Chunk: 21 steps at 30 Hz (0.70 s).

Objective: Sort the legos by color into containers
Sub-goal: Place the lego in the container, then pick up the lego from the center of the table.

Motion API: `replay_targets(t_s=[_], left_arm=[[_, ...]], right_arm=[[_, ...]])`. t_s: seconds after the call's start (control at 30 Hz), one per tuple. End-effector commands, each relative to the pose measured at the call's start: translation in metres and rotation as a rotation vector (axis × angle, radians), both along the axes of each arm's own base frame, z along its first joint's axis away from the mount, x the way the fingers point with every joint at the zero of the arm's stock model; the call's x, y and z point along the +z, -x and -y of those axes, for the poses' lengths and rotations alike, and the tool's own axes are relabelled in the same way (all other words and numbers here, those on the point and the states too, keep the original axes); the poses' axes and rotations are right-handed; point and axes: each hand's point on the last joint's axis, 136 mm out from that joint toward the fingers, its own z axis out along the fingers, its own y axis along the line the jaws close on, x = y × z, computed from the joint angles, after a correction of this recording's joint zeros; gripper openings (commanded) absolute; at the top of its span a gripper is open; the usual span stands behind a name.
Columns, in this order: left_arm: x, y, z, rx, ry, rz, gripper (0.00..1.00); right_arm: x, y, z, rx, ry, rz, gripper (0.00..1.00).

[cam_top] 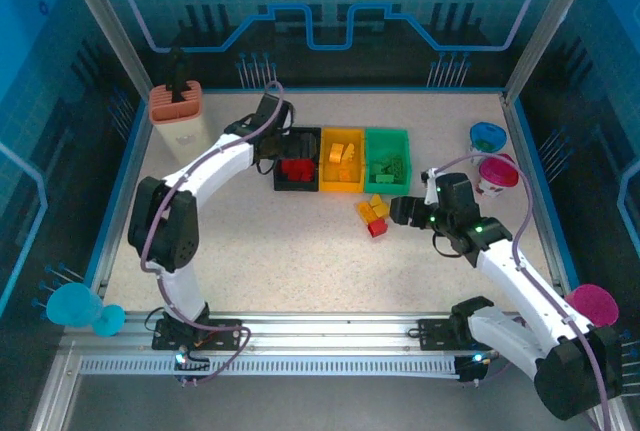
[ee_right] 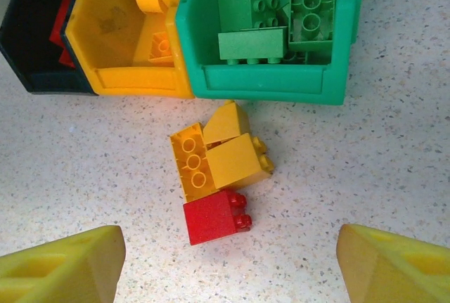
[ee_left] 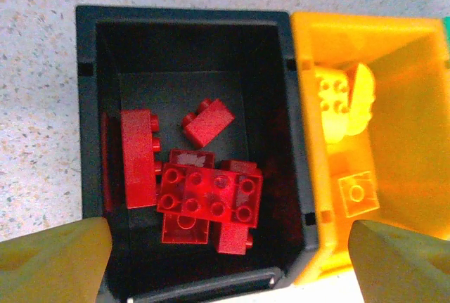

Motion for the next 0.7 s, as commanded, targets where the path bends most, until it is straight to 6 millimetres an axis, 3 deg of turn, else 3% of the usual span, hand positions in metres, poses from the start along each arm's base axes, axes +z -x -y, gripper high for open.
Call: replay_targets(t_s=[0.0, 0.17, 0.3, 0.67], left_arm=[[0.048, 0.012, -0.009, 0.017, 0.024, 0.104, 0.89], [0.077, 0.038, -0.013, -0.01, 0.054, 0.188, 0.89], [0.088, 0.062, -0.018, -0.013, 0.082, 0.227, 0.89], [0.087, 0.116, -0.026, -0.034, 0.115, 0.261, 0.89]], right_arm=[[-0.012, 0.006, 0.001, 0.009, 0.054, -0.025, 0.8], [-0.027, 0.011, -0.008, 0.057, 0.105, -0.065, 0.8], [-0.041, 0.013, -0.018, 0.099, 0.145, -0.105, 0.81], [-0.085, 0.004, -0.048, 0.173, 0.289, -0.215, 0.79]])
